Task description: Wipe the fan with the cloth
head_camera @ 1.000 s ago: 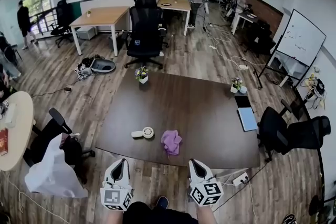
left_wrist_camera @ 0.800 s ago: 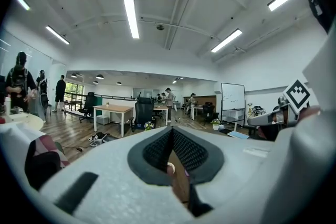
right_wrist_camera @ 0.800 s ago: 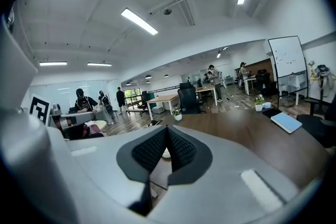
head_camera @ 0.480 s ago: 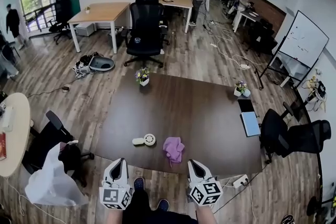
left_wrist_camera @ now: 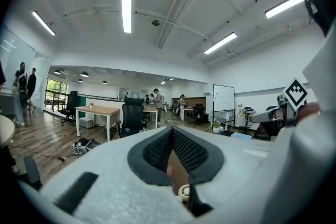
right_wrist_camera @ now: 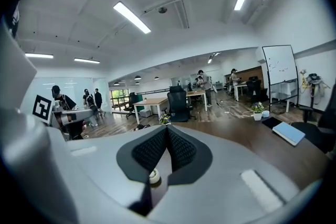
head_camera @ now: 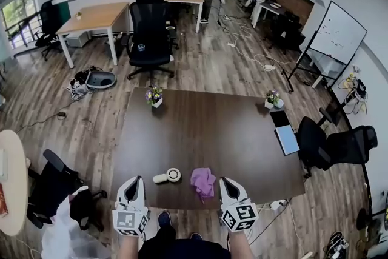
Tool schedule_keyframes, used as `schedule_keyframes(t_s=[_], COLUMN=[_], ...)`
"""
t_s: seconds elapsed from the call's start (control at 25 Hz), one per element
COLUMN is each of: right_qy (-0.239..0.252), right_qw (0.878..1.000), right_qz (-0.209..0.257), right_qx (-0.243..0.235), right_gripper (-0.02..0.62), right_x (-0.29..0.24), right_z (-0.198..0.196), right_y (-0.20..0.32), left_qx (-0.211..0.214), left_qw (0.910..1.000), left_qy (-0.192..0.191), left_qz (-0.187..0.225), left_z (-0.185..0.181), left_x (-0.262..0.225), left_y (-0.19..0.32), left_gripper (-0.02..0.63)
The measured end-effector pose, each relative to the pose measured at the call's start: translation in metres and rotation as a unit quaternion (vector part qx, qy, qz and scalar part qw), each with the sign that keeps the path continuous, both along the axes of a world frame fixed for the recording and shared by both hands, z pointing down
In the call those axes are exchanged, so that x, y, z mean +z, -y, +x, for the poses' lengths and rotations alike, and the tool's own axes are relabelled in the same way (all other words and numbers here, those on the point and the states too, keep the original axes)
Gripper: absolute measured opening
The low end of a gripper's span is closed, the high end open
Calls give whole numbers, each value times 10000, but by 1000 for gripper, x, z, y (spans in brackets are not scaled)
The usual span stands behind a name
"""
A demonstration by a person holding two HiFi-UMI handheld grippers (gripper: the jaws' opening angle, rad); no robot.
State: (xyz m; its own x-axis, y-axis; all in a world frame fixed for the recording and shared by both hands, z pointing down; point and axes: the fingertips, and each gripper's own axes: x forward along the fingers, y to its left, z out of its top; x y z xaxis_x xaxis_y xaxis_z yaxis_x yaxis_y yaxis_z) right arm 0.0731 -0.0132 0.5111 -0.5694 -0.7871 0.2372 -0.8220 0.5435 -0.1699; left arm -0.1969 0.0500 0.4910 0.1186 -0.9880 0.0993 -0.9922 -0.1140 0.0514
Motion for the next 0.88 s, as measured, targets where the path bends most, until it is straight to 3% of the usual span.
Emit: schedule_keyframes(t_s=[0.36, 0.88], right_qy=[-22, -126], right_qw=[9991, 9999], right_qz=[-56, -111], right_qx=[431, 26], right_gripper=[11, 11], right_x=[2, 10], right_z=[-18, -32], right_y=[31, 67], left_qx=[637, 819], left_qw=[9978, 9953], left_qy=[32, 89], left_qz=[-160, -511], left_z=[-24, -13], left_x=[15, 46], left_y=[47, 82], left_gripper=[-5, -5])
